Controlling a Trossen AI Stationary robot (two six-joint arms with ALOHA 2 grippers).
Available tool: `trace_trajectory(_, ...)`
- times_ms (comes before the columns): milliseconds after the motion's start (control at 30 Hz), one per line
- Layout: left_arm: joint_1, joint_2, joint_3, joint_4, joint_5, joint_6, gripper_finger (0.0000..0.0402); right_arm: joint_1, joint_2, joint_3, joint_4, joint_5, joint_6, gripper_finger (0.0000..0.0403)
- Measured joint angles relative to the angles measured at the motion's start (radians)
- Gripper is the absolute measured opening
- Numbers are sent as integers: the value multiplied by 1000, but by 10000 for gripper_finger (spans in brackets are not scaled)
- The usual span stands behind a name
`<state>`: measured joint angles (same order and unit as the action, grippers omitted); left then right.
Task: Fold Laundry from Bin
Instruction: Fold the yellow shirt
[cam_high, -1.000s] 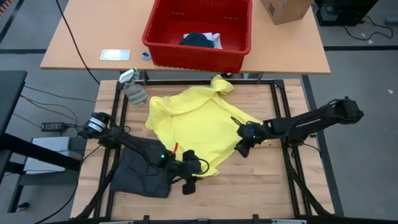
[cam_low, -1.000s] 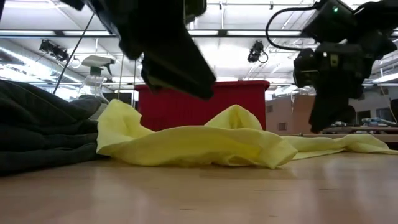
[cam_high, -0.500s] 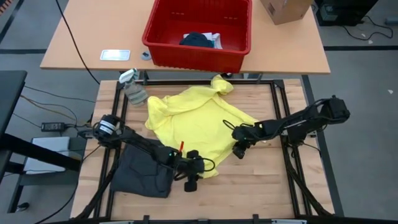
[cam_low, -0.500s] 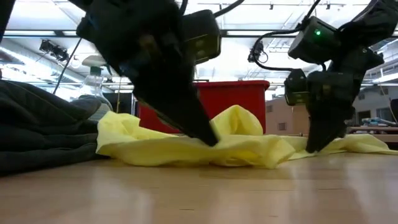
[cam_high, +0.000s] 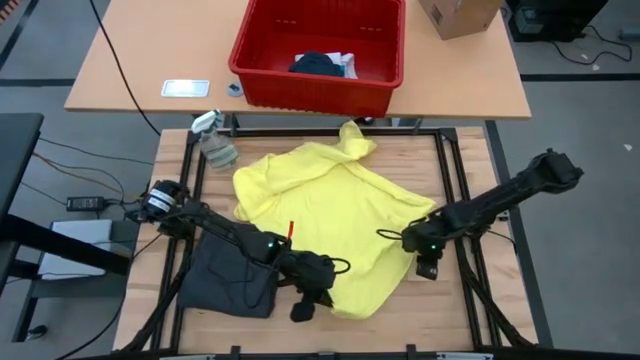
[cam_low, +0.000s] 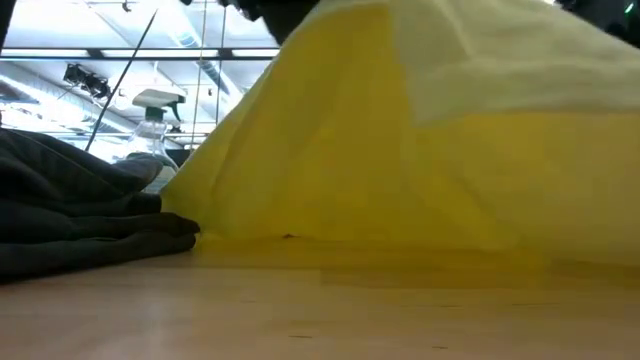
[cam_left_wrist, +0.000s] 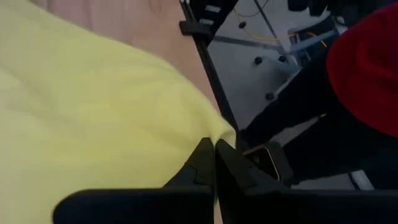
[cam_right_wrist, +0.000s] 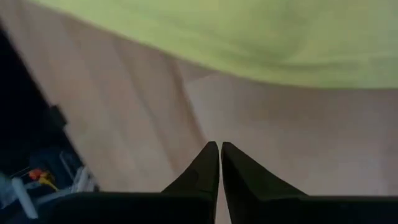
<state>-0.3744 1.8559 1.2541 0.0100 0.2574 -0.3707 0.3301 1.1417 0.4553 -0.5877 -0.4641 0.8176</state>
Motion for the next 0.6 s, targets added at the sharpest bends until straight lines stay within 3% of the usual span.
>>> trace_trajectory(133,-1,0,0,-32,0,-22,5,-3,-68,1,20,118,21,28)
trace_trajectory(367,-9,9,1,-160,8,-108,34,-54,-69,1,29,460,29,28)
trace_trajectory(500,-10,8,1,-172,15,-164,50,-72,-2,2,40,514,2,24)
trace_trajectory(600,6,2,1,-149,14,-219,63,-58,60,2,26,476,4,16)
